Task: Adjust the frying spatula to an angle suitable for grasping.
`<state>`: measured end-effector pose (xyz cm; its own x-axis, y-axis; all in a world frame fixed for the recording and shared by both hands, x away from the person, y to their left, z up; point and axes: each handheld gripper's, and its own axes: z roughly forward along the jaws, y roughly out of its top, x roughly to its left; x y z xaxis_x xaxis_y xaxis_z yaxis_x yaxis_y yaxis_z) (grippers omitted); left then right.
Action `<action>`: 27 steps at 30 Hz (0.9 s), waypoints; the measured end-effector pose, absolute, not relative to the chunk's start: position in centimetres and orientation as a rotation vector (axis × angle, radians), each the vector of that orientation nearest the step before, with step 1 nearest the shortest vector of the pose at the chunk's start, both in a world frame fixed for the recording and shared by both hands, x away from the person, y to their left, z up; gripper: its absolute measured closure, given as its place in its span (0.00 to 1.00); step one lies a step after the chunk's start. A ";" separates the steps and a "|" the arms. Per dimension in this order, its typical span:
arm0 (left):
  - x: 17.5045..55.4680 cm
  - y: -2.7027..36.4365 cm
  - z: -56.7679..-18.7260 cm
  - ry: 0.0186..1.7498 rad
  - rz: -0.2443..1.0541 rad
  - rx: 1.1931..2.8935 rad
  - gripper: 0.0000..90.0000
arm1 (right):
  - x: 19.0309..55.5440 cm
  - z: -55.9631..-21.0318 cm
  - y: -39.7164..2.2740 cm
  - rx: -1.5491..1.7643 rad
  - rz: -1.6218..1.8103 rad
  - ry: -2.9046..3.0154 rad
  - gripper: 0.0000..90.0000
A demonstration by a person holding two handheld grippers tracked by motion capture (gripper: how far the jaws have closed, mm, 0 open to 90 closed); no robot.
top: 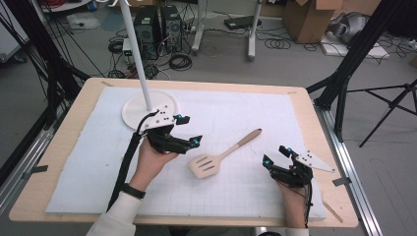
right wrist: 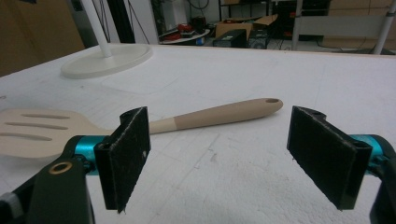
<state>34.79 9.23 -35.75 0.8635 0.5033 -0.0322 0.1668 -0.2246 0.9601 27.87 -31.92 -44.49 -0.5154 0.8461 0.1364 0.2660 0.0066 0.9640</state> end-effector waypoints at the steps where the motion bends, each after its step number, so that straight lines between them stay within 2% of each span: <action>1: 35.0 8.9 -35.8 0.513 0.334 1.800 0.21 | 27.9 -44.5 -31.9 1.140 1.535 1.795 0.23; 13: 37.0 4.9 -36.7 0.530 0.280 1.894 0.22 | 27.9 -44.5 -31.9 1.143 1.539 1.795 0.23; 27: 37.9 -0.8 -38.3 0.490 0.247 2.109 0.24 | 27.9 -44.5 -32.0 1.144 1.541 1.790 0.23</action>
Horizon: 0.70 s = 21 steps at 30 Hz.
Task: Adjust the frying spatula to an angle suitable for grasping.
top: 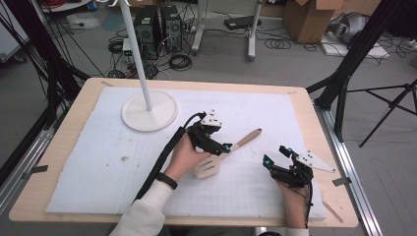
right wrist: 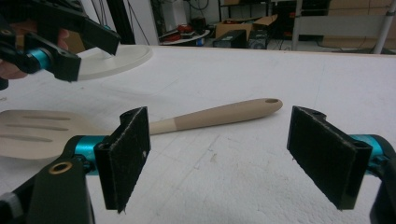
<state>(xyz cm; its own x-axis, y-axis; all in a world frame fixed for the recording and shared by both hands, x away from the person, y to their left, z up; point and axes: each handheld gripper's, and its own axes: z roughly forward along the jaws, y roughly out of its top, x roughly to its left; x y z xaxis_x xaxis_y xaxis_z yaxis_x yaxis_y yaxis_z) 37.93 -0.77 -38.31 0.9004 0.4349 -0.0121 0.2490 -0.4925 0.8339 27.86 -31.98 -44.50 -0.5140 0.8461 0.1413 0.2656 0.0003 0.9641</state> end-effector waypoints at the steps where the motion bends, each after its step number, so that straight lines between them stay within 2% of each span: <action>1: 38.0 -1.4 -38.6 0.482 0.236 2.138 0.24 | 27.9 -44.5 -32.0 1.144 1.541 1.790 0.23; 11: 38.7 -3.6 -39.9 0.483 0.197 2.279 0.27 | 27.8 -44.5 -31.9 1.141 1.536 1.794 0.23; 21: 38.8 -4.6 -40.5 0.480 0.201 2.333 0.27 | 27.7 -44.5 -32.0 1.136 1.544 1.786 0.23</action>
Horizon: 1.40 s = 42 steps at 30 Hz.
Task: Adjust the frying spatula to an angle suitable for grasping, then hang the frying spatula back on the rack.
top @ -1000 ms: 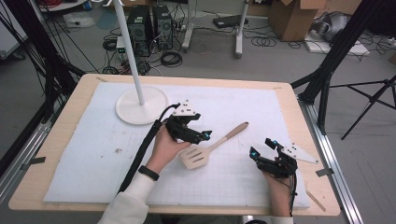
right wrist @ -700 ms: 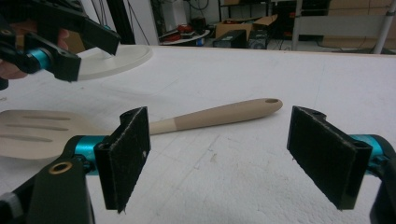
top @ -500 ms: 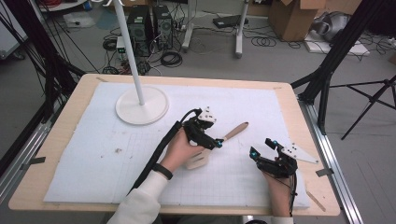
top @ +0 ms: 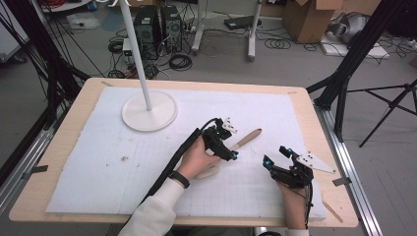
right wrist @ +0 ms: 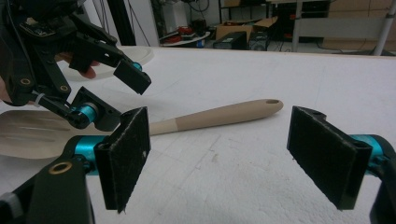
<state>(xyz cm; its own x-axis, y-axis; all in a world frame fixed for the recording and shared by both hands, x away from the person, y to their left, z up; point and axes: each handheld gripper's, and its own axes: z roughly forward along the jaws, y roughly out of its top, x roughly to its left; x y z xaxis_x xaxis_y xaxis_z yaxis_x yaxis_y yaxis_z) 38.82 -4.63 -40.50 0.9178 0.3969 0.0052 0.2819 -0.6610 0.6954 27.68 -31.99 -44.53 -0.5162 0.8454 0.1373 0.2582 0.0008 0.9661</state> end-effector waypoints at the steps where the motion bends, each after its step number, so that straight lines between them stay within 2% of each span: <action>1: 38.8 -4.6 -40.5 0.480 0.201 2.333 0.27 | 27.7 -44.5 -32.0 1.136 1.544 1.786 0.23; 9: 39.1 -4.3 -40.3 0.506 0.203 2.311 0.26 | 27.6 -44.5 -32.0 1.138 1.547 1.780 0.23; 18: 39.4 -5.3 -40.9 0.505 0.164 2.387 0.33 | 27.5 -44.5 -32.0 1.133 1.547 1.784 0.23; 20: 39.4 -5.7 -41.1 0.512 0.188 2.426 0.33 | 27.5 -44.5 -32.0 1.136 1.558 1.779 0.23; 26: 39.6 -6.1 -41.5 0.537 0.173 2.453 0.39 | 27.5 -44.5 -32.0 1.135 1.558 1.783 0.23; 28: 39.6 -6.3 -41.5 0.552 0.158 2.458 0.46 | 27.5 -44.5 -32.0 1.138 1.563 1.782 0.23; 34: 39.8 -6.6 -41.6 0.602 0.160 2.468 0.54 | 27.5 -44.5 -32.0 1.134 1.557 1.781 0.23; 42: 39.7 -6.8 -41.9 0.643 0.160 2.480 0.61 | 27.5 -44.5 -32.0 1.135 1.562 1.782 0.23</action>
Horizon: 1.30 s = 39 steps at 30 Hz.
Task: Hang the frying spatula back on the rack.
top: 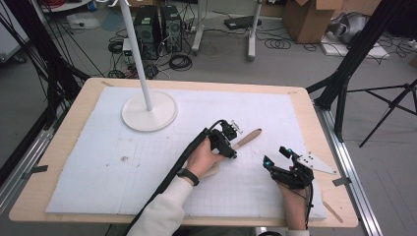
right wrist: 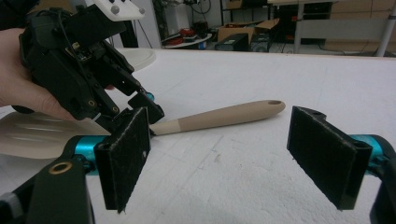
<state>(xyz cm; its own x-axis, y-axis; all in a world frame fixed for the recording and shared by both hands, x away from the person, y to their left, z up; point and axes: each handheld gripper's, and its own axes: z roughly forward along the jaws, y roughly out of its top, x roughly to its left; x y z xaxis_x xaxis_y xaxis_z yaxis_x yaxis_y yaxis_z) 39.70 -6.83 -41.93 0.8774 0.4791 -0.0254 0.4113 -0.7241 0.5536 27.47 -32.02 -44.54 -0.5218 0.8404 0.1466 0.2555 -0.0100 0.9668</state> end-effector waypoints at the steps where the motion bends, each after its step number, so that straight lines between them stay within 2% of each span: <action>1: 39.7 -6.8 -41.9 0.643 0.160 2.480 0.61 | 27.5 -44.5 -32.0 1.135 1.562 1.782 0.23; 7: 39.5 -6.9 -41.9 0.646 0.186 2.492 0.67 | 27.5 -44.5 -32.0 1.135 1.563 1.781 0.23; 10: 39.0 -7.0 -42.0 0.640 0.208 2.484 0.77 | 27.5 -44.5 -32.0 1.133 1.562 1.782 0.23; 16: 39.2 -6.7 -42.0 0.700 0.165 2.457 0.84 | 27.5 -44.6 -32.0 1.134 1.563 1.782 0.23; 31: 39.2 -6.5 -41.7 0.672 0.162 2.476 0.86 | 27.5 -44.5 -32.0 1.136 1.565 1.783 0.23; 39: 38.5 -4.5 -39.9 0.643 0.166 2.373 0.86 | 27.5 -44.5 -32.0 1.138 1.566 1.782 0.23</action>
